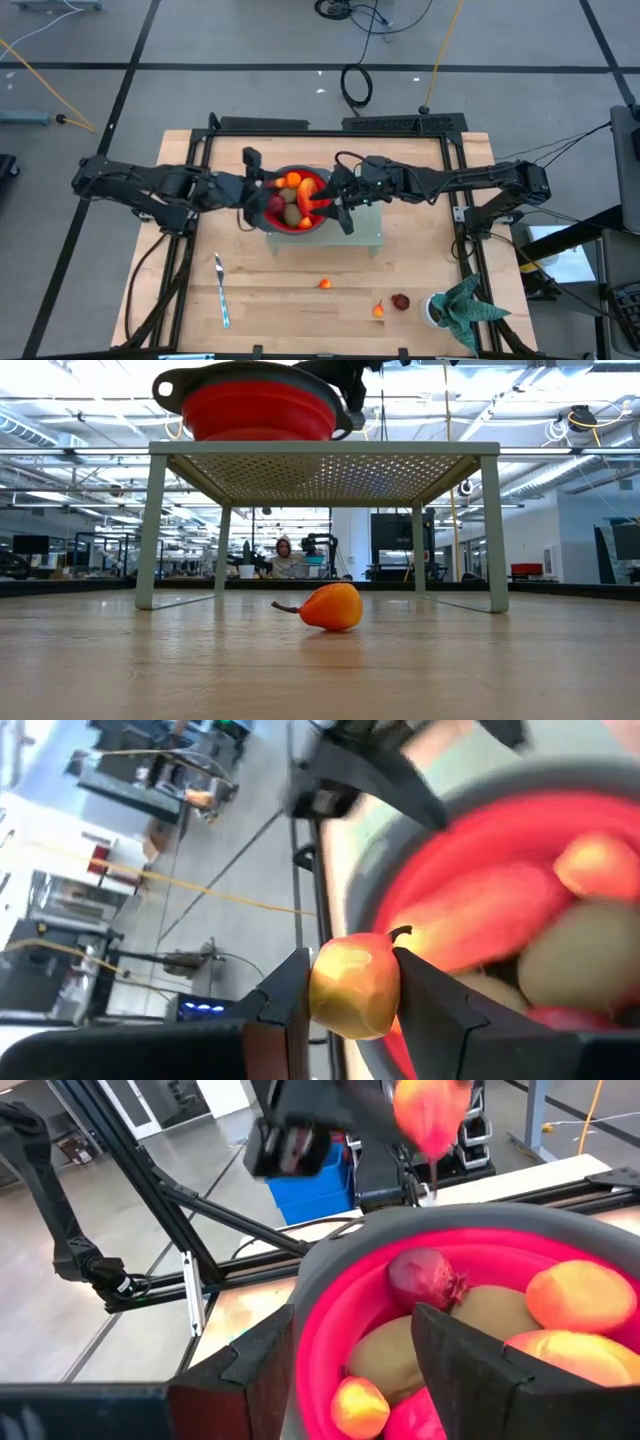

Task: Pick & Place Fruit
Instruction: Put the peach fruit into the strainer

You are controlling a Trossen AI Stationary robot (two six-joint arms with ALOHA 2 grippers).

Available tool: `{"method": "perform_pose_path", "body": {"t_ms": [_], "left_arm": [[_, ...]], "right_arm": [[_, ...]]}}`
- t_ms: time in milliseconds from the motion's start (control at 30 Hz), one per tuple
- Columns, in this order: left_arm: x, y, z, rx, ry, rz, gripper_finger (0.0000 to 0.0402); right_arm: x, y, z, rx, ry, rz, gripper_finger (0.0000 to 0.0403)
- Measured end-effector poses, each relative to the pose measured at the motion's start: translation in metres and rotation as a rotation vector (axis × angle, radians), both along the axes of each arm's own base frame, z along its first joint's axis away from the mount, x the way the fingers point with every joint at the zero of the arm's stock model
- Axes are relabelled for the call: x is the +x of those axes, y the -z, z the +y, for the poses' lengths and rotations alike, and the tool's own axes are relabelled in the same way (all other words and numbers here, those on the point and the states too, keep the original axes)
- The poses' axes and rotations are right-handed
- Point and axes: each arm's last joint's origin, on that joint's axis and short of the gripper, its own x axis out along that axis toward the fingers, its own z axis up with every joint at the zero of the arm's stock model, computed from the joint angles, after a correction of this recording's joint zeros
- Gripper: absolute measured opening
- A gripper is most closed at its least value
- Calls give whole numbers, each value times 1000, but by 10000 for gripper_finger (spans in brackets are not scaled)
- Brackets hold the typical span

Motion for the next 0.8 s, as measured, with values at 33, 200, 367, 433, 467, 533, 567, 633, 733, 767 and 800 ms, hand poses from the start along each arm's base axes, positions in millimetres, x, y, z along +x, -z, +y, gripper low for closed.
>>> {"method": "perform_pose_path", "body": {"t_ms": [33,200,367,433,467,533,567,633,733,767,800], "left_arm": [[-1,-2,0,-18,-8,-24,120],[-8,-7,2,-104,-53,-87,120],[-9,-7,1,-191,-86,-126,120],[-9,-7,1,-240,-93,-141,120],[-9,-7,1,-266,-90,-142,120],[-9,-5,0,-320,-86,-141,120],[-9,-5,0,-345,-87,-139,120],[-9,-4,-1,-396,-91,-144,120],[-9,-4,-2,-464,-103,-157,120],[-9,-4,-2,-489,-104,-161,120],[-9,-4,-2,-510,-113,-169,120]], "right_arm": [[0,0,0,0,-1,2,190],[-4,-4,0,-6,-4,-4,184],[-15,-14,1,-36,-11,-27,166],[-18,-20,1,-47,-12,-57,155],[-24,-21,1,-51,-13,-53,148],[-29,-22,1,-52,-14,-53,132],[-32,-24,1,-55,-14,-69,124],[-42,-22,2,-59,-16,-58,105],[-53,-24,2,-63,-10,-92,73],[-58,-22,2,-62,-11,-84,62],[-61,-22,2,-63,-11,-101,51]]}}
